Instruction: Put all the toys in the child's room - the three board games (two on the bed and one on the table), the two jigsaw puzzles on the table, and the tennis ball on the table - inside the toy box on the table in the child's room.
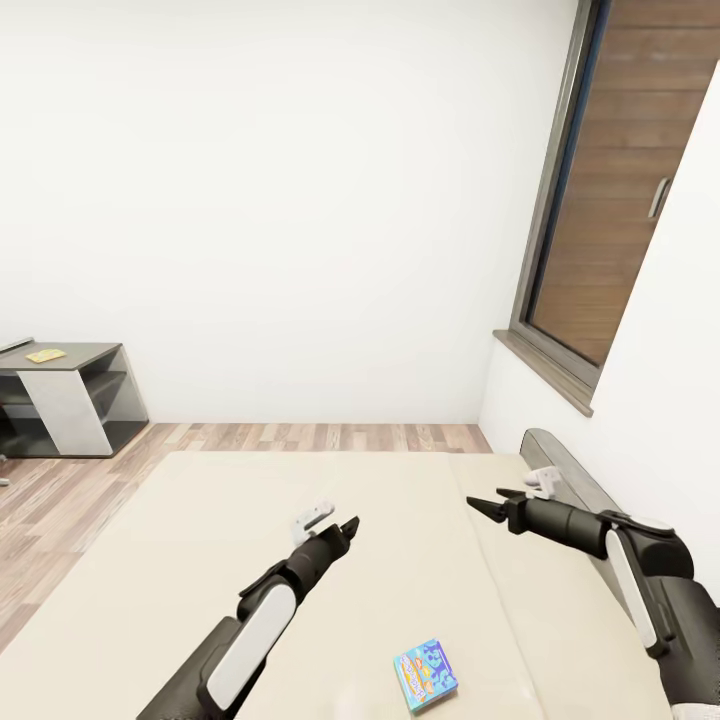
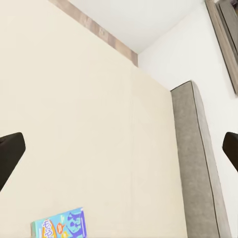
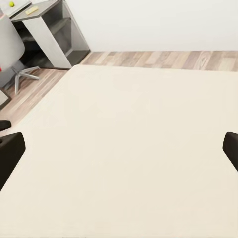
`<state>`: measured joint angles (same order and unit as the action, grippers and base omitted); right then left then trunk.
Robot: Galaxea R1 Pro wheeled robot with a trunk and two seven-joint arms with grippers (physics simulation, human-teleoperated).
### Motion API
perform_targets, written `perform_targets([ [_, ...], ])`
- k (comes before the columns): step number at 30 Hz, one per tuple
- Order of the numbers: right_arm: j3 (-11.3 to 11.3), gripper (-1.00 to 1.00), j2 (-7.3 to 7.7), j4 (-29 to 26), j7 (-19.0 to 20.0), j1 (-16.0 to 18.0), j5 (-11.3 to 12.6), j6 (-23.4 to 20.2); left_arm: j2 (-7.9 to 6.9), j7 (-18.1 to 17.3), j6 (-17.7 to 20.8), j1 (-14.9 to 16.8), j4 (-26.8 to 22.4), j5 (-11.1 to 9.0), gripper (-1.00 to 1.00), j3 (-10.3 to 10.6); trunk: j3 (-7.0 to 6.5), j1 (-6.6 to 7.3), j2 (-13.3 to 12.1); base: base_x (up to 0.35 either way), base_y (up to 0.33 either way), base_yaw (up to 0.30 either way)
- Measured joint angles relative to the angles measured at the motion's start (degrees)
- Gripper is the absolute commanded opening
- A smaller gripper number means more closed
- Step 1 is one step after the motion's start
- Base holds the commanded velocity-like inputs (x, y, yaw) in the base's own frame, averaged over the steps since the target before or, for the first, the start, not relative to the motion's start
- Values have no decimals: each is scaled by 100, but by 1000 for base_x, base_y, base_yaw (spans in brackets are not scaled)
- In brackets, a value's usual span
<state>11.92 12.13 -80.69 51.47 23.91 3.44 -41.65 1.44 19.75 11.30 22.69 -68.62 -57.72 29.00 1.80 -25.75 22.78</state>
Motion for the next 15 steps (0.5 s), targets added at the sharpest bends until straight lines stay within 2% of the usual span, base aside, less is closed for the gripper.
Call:
perform_targets([
  [9, 0, 100, 0, 289, 0, 289, 0, 0, 0, -290, 0, 0, 290, 3, 100, -287, 0, 0, 0, 0, 0, 0],
  [15, 0, 100, 0, 481, 0, 412, -1, 0, 0, -483, 0, 0, 484, 6, 100, -288, 0, 0, 0, 0, 0, 0],
])
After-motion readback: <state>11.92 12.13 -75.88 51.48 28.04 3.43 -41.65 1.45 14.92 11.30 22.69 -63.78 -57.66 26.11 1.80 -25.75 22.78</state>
